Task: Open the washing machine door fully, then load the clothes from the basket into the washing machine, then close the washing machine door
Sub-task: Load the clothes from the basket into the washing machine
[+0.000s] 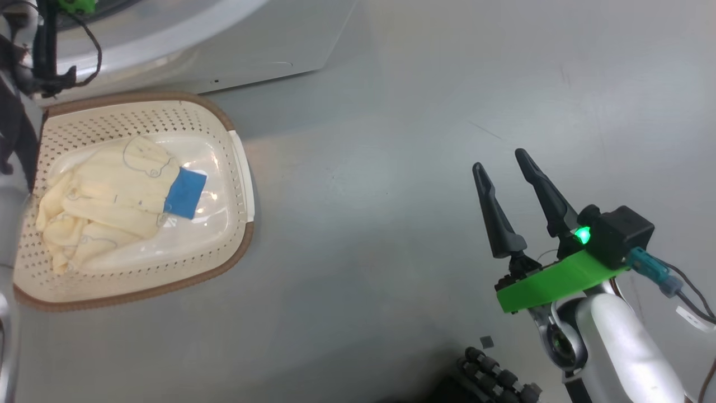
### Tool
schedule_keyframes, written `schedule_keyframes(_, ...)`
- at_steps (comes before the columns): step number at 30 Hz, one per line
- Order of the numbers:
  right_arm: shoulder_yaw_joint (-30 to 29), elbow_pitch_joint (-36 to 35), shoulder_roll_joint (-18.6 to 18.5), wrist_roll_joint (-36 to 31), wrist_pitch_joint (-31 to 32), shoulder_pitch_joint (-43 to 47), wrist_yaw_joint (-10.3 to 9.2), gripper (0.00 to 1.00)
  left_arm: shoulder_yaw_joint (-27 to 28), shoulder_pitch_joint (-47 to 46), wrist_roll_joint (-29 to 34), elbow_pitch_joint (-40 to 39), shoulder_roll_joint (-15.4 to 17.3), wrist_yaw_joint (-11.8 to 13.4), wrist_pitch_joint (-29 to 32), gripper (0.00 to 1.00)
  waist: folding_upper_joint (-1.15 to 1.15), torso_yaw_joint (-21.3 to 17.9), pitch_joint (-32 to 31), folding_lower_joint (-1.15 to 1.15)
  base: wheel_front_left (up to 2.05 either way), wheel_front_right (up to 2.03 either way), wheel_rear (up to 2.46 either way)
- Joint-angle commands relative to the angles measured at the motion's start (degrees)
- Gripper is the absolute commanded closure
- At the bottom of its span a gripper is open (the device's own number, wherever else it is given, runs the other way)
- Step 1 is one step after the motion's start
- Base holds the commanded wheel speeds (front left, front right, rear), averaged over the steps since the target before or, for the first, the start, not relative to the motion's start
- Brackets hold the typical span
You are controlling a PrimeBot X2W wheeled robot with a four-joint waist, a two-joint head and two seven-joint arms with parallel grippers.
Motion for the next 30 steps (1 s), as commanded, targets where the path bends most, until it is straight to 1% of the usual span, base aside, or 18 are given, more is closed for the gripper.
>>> schedule_keyframes(1,1.08,-1.33,-0.54,0.13,-0.37,1.79,0.21,0.00,0.98,-3.48,0.60,-0.51,2.90,0.44,-0.42,1.00,0.00,-0.01,0.13,0.00,0.00,0.00,0.00)
schedule_keyframes(6,1.47,-1.24,-0.54,0.18,-0.37,2.16,0.21,0.00,0.66,-7.69,0.97,3.01,2.91,0.31,-0.41,1.00,0.00,-0.14,1.00,0.00,0.00,0.00,0.00)
schedule_keyframes(11,2.02,-1.42,-0.54,0.02,-0.37,2.29,0.21,0.00,0.55,-12.50,1.43,7.26,3.68,0.31,-1.19,1.00,0.00,-1.05,2.74,0.00,0.00,0.00,0.00)
schedule_keyframes(23,2.80,-1.81,-0.54,0.80,-0.37,2.56,0.21,0.00,0.13,-19.96,2.77,15.20,5.94,2.43,-2.71,1.00,0.00,-3.65,5.68,0.00,0.00,0.00,0.00)
schedule_keyframes(25,2.98,-1.92,-0.54,1.12,-0.37,2.58,0.21,0.00,0.14,-21.14,2.74,16.14,6.20,2.55,-2.75,1.00,0.00,-4.01,6.06,0.00,0.00,0.00,0.00)
schedule_keyframes(30,3.13,-2.31,-0.54,1.84,-0.37,2.37,0.21,0.00,0.32,-23.29,2.90,16.54,6.40,3.78,-4.63,1.00,0.00,-4.55,6.98,0.00,0.00,0.00,0.00)
